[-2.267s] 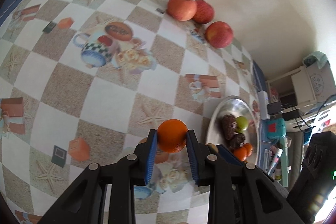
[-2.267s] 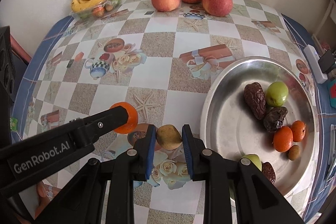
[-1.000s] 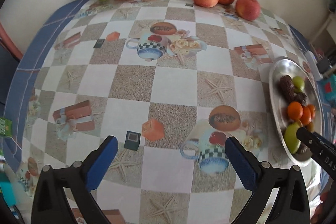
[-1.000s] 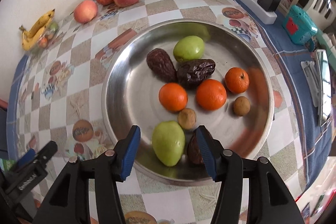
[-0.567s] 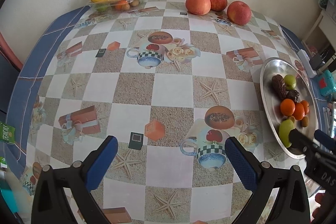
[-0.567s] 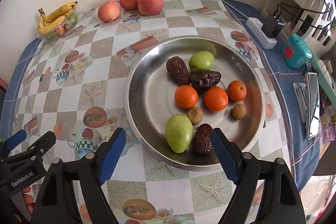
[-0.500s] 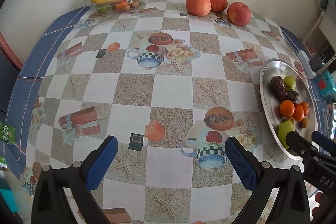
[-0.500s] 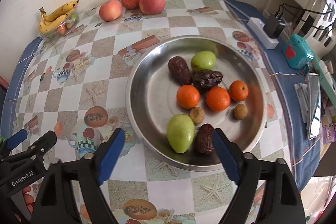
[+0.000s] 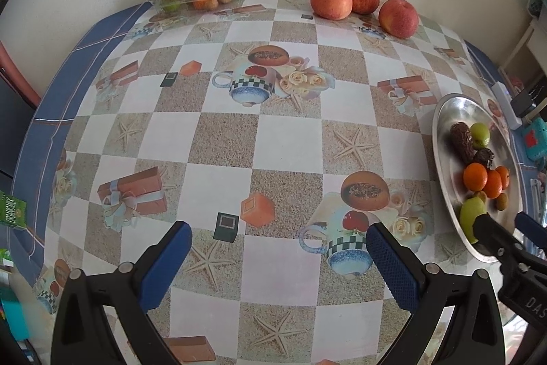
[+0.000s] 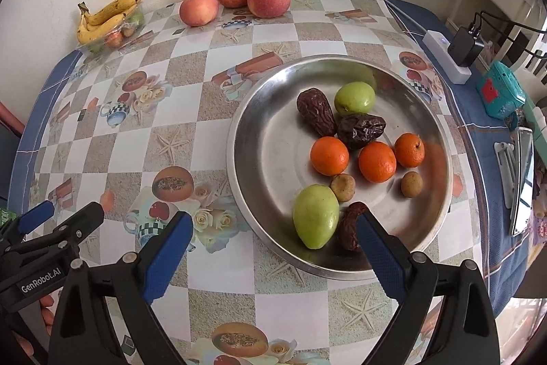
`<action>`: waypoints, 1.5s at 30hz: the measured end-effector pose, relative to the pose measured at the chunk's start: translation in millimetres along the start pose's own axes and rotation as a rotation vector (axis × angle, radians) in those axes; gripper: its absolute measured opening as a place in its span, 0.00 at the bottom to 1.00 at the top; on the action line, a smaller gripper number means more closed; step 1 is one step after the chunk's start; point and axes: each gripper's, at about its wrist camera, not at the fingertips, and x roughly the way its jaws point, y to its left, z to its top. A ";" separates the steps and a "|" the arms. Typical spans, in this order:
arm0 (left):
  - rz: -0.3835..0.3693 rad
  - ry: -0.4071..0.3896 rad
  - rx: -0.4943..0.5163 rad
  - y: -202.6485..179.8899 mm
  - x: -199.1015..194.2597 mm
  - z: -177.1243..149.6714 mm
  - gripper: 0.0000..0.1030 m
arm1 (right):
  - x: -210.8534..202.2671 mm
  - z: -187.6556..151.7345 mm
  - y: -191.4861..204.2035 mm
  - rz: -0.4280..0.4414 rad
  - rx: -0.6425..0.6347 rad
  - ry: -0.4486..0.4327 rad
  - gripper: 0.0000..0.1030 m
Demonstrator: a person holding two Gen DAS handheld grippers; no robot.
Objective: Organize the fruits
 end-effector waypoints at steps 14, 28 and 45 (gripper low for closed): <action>0.054 0.013 0.012 -3.1 1.4 -0.4 1.00 | -2.7 1.0 -9.7 -0.004 0.050 -0.008 0.93; 0.092 0.031 -0.045 1.3 -1.6 0.1 1.00 | -1.8 0.8 -13.4 -0.007 0.067 0.002 0.93; 0.123 0.031 -0.059 1.6 -5.6 1.8 1.00 | -1.2 0.7 -12.8 -0.009 0.064 0.006 0.93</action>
